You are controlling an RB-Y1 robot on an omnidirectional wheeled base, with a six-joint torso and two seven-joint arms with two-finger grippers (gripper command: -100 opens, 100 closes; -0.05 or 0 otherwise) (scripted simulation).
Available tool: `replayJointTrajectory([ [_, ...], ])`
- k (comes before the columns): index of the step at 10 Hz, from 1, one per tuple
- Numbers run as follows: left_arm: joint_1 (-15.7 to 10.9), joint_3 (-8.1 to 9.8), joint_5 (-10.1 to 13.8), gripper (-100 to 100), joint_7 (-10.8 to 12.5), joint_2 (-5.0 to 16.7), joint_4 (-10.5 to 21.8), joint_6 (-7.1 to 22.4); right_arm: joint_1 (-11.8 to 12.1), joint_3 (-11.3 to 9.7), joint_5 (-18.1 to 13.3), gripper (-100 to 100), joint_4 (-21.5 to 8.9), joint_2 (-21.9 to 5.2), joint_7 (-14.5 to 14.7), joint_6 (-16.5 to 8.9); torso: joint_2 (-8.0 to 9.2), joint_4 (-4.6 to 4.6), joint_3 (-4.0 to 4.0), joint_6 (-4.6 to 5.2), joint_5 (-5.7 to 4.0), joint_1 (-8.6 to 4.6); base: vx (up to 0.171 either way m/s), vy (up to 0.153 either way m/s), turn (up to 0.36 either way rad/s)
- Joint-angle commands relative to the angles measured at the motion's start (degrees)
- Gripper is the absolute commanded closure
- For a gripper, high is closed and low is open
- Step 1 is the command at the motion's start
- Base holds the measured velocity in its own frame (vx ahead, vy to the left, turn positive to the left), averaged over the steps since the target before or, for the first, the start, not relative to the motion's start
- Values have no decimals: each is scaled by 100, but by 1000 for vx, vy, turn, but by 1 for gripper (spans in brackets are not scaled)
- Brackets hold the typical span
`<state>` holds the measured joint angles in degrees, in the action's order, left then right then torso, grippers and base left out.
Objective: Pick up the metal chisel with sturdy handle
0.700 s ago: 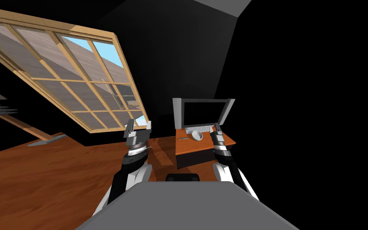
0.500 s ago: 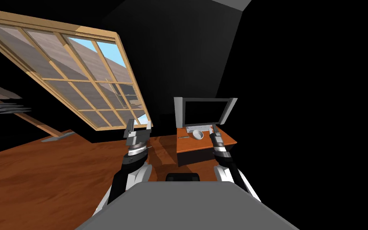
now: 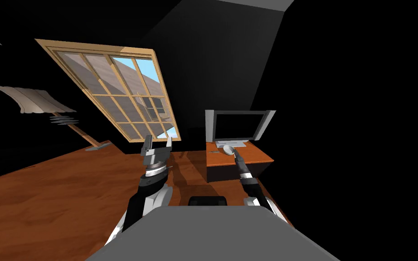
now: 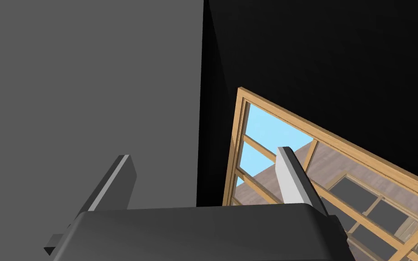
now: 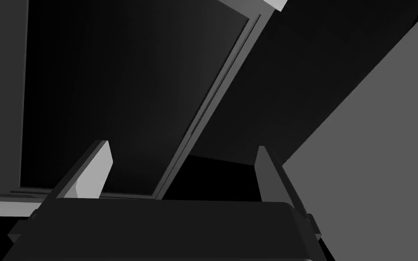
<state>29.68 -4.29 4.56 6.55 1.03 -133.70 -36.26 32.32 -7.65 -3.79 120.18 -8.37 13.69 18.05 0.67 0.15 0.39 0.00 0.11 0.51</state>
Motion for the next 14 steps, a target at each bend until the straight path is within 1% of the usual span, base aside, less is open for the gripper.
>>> replayJointTrajectory([
  [1, 0, 0, 0, 0, 0, 0, 0, 0, 272, -126, -147, -100, -286, -179, 286, -32, 0, 0, 0, 0, 0, 0, -147, 127, 156],
  [3, 0, 0, 0, 0, 0, 0, 0, 0, 548, -282, -382, -100, -604, -414, 673, -196, -10, -2, -5, -1, 2, 8, -116, 173, 204],
  [4, 0, 0, 0, 0, 0, 0, 0, 0, 692, -359, -515, -100, -833, -550, 838, -281, -15, -4, -9, 0, 2, 7, -82, 166, 207],
  [5, 1, 0, 0, 0, 0, 0, 0, 0, 692, -359, -515, -100, -864, -550, 914, -281, -24, -5, -13, 0, 2, 3, -42, 105, 49],
  [6, 2, 1, 0, 0, 0, 1, 0, 0, 837, -435, -657, -100, -1010, -697, 1077, -368, -37, -7, -21, 2, -2, -16, -18, 91, 167],
  [7, 1, 1, 0, 0, 0, 1, 0, 0, 837, -435, -657, -100, -1082, -697, 1140, -368, -47, -10, -27, -1, -4, -24, -10, 72, 57],
  [8, 2, 1, 0, 0, 0, 1, -1, 0, 980, -510, -810, -100, -1311, -855, 1362, -455, -53, -11, -30, 2, -6, -33, -9, 101, 125],
  [9, 2, 1, 0, 0, 0, 1, 0, 0, 980, -510, -810, -100, -1311, -855, 1373, -455, -54, -11, -31, 0, -5, -25, -3, 90, 77],
  [10, 2, 1, 0, 0, 0, 1, -1, -1, 1120, -585, -970, -100, -1549, -1023, 1613, -540, -57, -11, -32, 1, -4, -29, 8, 107, 135],
  [11, 2, 1, 0, 0, 0, 1, 0, 0, 1253, -659, -1138, -100, -1689, -1199, 1769, -624, -59, -12, -33, 1, -4, -23, 34, 152, 231],
  [12, 2, 0, 0, 0, 0, 0, 0, 0, 1253, -659, -1138, -100, -1796, -1199, 1858, -624, -67, -14, -38, 0, -1, -10, 50, 115, 85],
  [13, 3, 1, 0, 0, 0, 1, -1, -1, 1380, -733, -1313, -100, -1978, -1379, 2062, -706, -73, -15, -42, 2, -2, -19, 74, 113, 139],
  [14, 3, 1, 0, 0, 0, 1, -1, -1, 1380, -733, -1313, -100, -2050, -1379, 2107, -706, -81, -17, -46, 1, -3, -21, 51, 78, 64],
])
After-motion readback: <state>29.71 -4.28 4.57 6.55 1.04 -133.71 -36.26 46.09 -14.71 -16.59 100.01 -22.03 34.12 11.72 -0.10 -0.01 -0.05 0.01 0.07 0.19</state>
